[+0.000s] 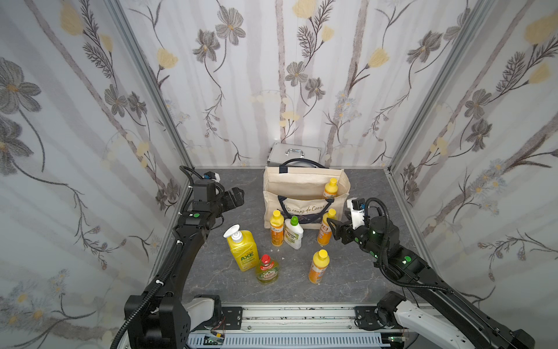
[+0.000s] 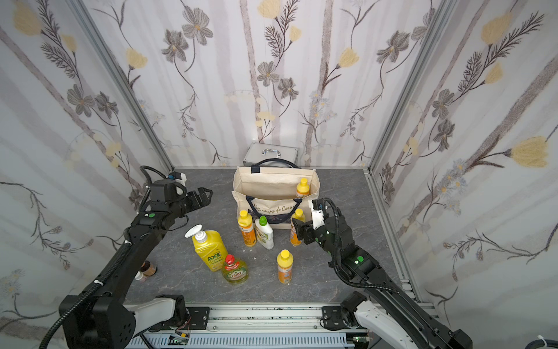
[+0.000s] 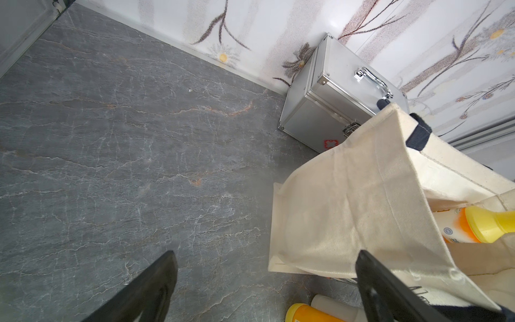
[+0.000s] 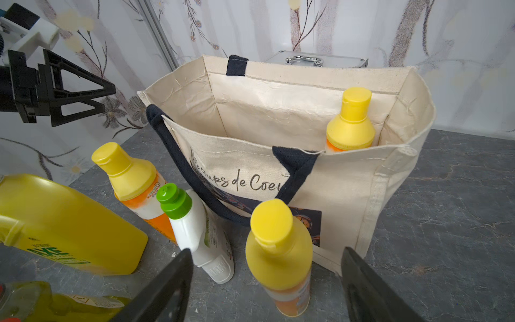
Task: Pack dish soap into the shopping bag
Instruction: Pick up the bottle of dish soap at the center of the board.
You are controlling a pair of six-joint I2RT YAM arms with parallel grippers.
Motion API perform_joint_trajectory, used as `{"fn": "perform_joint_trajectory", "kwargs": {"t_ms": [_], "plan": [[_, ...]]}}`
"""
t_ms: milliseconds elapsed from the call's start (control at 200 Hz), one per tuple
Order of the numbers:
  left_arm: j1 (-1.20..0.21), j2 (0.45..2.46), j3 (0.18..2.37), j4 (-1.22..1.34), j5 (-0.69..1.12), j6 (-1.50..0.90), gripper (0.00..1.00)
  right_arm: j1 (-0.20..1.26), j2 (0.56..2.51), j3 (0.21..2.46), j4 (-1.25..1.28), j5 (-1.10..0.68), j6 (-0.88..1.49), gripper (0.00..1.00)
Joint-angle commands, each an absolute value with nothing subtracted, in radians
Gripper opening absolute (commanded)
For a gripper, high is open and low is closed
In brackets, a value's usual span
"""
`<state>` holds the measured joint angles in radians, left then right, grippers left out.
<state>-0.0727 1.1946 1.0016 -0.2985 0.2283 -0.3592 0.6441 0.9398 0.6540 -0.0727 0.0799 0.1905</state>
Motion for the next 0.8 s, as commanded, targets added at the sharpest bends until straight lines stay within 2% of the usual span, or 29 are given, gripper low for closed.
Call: {"fn": "perform_joint_trajectory", "kwargs": {"t_ms": [0, 330, 794], "plan": [[-0.074, 1.187, 0.996, -0.274, 0.217, -0.359, 1.0, 0.646, 0.938, 0.637, 0.007, 0.078, 0.201, 0.8], [-0.074, 1.18, 0.993, -0.27, 0.207, -0.354, 1.0, 0.645, 0.983, 0.608, 0.129, 0.127, 0.182, 0.79], [-0.074, 1.178, 0.991, -0.271, 0.196, -0.351, 1.0, 0.644, 1.055, 0.626, 0.164, 0.14, 0.169, 0.74]]}}
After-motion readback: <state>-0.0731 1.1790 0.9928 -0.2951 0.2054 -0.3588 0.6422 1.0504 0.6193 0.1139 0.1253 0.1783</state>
